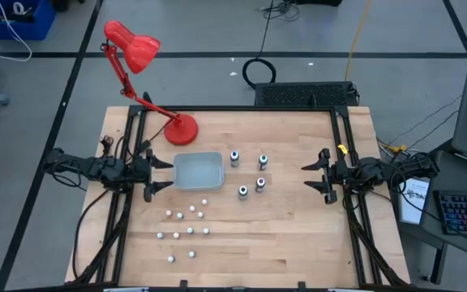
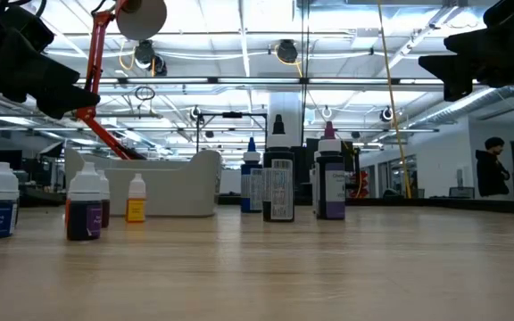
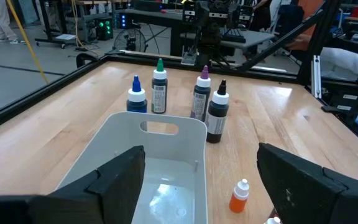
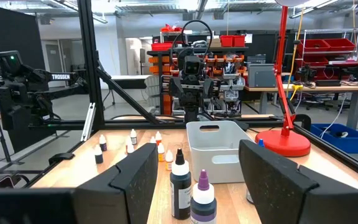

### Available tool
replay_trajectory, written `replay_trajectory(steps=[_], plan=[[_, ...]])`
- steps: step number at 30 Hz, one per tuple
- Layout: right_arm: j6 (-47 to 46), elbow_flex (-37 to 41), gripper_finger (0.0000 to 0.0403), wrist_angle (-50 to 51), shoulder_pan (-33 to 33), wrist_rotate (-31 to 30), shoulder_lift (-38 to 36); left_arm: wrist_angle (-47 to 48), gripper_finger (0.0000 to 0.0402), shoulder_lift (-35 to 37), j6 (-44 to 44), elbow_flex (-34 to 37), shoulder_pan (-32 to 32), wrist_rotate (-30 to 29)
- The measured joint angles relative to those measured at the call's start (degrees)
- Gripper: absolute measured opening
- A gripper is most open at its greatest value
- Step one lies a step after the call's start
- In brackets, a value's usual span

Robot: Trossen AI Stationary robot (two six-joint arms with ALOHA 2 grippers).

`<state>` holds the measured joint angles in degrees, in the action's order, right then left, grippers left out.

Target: Pick & Place food coloring

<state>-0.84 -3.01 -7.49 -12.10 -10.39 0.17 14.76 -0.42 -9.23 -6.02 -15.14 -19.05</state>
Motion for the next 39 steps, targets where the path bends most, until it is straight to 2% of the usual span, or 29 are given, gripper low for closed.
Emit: replay_trajectory(steps=[33,35,39], plan=[[0.0,0.0,0.0212,0.0,0.0,0.0,0.0,0.0,0.0306,0.0,0.0,0.0,0.0,0.0],[0.0,0.0,0.0212,0.0,0.0,0.0,0.0,0.0,0.0305,0.0,2.3,0.0,0.0,-1.0],[0.0,0.0,0.0212,0.0,0.0,0.0,0.0,-1.8,0.0306,0.0,15.3,0.0,0.1,-5.1]])
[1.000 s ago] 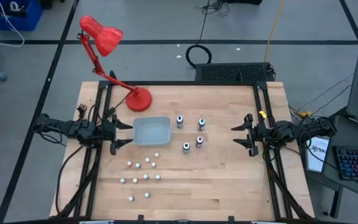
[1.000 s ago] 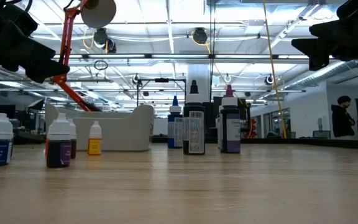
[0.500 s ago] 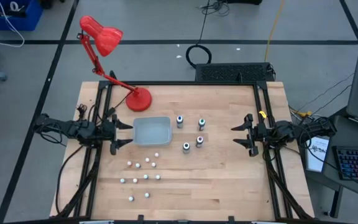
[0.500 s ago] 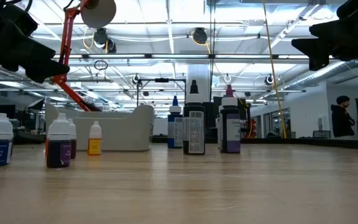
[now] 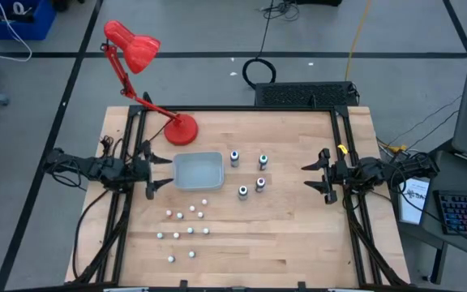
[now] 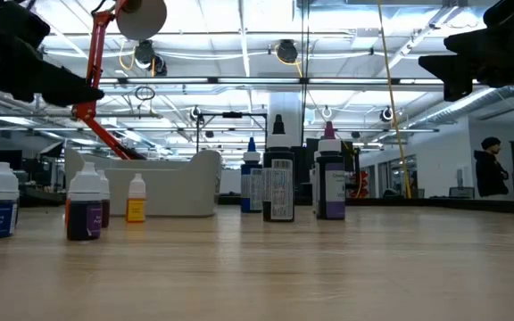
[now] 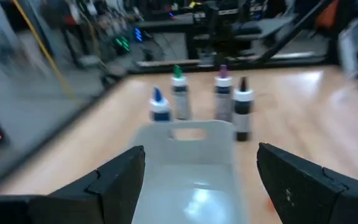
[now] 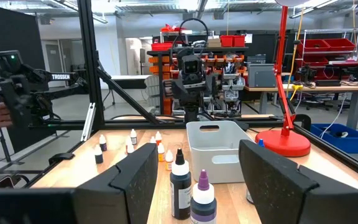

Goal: Pick & Place food coloring
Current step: Put the small orange coloring bottle into the gray container

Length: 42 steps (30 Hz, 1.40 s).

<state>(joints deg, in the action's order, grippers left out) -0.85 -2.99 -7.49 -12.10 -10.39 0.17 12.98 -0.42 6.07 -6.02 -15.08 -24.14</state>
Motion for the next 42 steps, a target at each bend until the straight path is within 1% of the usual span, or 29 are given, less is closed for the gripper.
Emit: replay_trajectory(steps=[3,6,9,12,16,21,23,24,26,28,32,34,36,38,40,42], plan=[[0.0,0.0,0.0212,0.0,0.0,0.0,0.0,-0.9,0.0306,0.0,6.9,0.0,0.0,-0.4],[0.0,0.0,0.0212,0.0,0.0,0.0,0.0,-2.2,0.0306,0.0,8.4,0.0,0.0,-0.9],[0.0,0.0,0.0212,0.0,0.0,0.0,0.0,-6.4,0.0306,0.0,4.5,-0.1,0.0,-1.8],[0.0,0.0,0.0212,0.0,0.0,0.0,0.0,-7.7,0.0306,0.0,-0.4,-0.1,0.0,-1.5],[0.0,0.0,0.0212,0.0,0.0,0.0,0.0,-7.1,0.0306,0.0,-2.8,-0.1,0.0,-1.3],[0.0,0.0,0.0212,0.0,0.0,0.0,0.0,-4.8,0.0305,-1.7,-13.0,0.0,0.0,-1.4],[0.0,0.0,0.0212,0.0,0.0,0.0,0.0,-5.3,0.0305,-3.9,-13.0,-0.4,0.0,-0.6],[0.0,0.0,0.0212,0.0,0.0,0.0,0.0,-5.1,0.0305,-5.3,-12.8,-1.2,0.1,0.8],[0.0,0.0,0.0212,0.0,0.0,0.0,0.0,-5.3,0.0304,-9.8,-13.2,-4.0,0.0,3.5],[0.0,0.0,0.0212,0.0,0.0,0.0,0.0,-4.3,0.0299,-16.5,-13.6,-8.5,0.0,3.6],[0.0,0.0,0.0212,0.0,0.0,0.0,0.0,4.1,0.0284,-34.5,-15.4,-21.2,0.0,3.7],[0.0,0.0,0.0212,0.0,0.0,0.0,0.0,9.3,0.0276,-44.5,-17.4,-28.7,0.0,5.3],[0.0,0.0,0.0212,0.0,0.0,0.0,0.0,15.8,0.0268,-53.8,-19.2,-35.8,0.0,7.9],[0.0,0.0,0.0212,0.0,0.0,0.0,0.0,22.0,0.0262,-62.2,-20.7,-42.2,-0.1,11.7],[0.0,0.0,0.0212,0.0,0.0,0.0,0.0,25.9,0.0257,-69.4,-21.3,-47.9,-0.2,15.4],[0.0,0.0,0.0212,0.0,0.0,0.0,0.0,29.1,0.0253,-75.5,-21.3,-52.1,-0.5,18.6]])
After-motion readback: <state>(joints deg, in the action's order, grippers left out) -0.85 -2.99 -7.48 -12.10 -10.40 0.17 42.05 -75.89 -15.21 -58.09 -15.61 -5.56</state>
